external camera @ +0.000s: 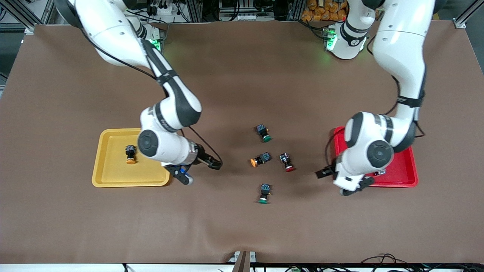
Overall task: Place red and yellow buttons in trays
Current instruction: 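Grasp another red button with the left gripper while the right gripper grasps orange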
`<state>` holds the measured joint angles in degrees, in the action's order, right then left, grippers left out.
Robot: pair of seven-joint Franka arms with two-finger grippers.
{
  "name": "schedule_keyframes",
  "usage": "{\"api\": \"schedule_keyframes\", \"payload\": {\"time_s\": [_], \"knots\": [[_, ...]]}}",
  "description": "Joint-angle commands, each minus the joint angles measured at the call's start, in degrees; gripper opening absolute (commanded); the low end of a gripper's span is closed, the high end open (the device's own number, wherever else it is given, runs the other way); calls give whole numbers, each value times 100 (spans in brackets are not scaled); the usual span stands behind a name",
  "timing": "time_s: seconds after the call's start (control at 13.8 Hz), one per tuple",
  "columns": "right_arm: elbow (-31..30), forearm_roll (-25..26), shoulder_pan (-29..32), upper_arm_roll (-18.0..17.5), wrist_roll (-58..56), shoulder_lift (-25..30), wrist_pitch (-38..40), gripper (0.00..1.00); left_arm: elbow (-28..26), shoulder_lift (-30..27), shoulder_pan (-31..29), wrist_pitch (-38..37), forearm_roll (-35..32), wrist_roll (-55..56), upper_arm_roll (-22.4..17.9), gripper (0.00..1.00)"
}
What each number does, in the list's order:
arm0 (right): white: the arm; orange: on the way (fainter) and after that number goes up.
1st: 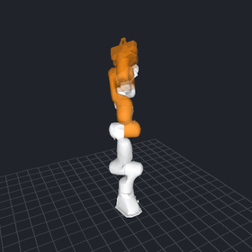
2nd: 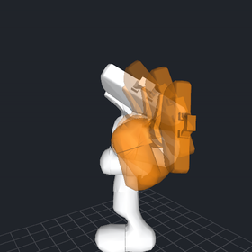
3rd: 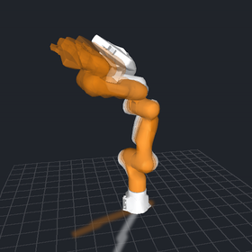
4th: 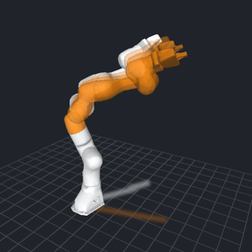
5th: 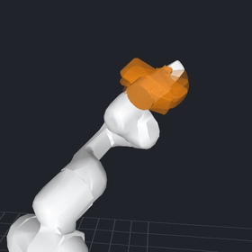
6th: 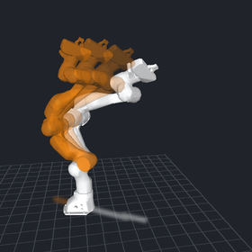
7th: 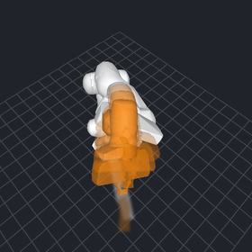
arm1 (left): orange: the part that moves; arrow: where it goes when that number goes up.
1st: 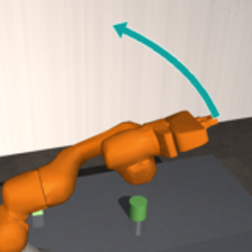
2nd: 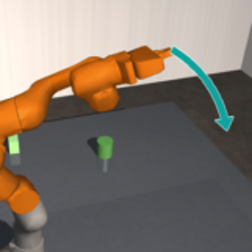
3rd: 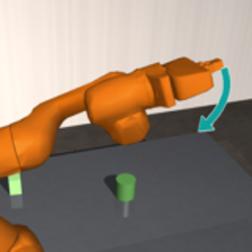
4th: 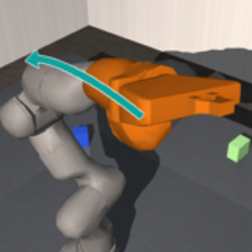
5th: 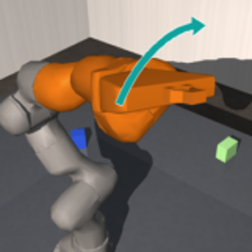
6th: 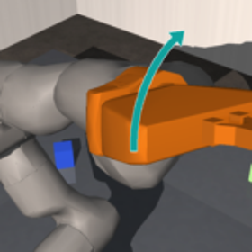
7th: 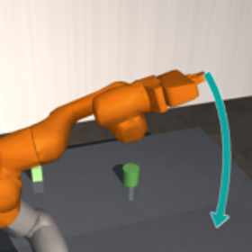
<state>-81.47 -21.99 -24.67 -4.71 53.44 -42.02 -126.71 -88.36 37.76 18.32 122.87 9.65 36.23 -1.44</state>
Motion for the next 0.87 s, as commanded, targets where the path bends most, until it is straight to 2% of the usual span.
{"api": "schedule_keyframes", "payload": {"time_s": [0.0,0.29,0.51,0.8], "knots": [[377,-148,-301,67,595,-385,-415,100,143,64,233,210,755,138,-31,100],[825,-96,-679,94,1281,-755,-504,100,126,345,637,605,846,411,-66,100],[1027,-78,-934,120,1746,-1044,-969,100,117,600,866,808,845,516,-66,100],[1151,-60,-1215,277,1985,-1264,-1144,100,73,786,998,1019,784,595,-84,100]]}}
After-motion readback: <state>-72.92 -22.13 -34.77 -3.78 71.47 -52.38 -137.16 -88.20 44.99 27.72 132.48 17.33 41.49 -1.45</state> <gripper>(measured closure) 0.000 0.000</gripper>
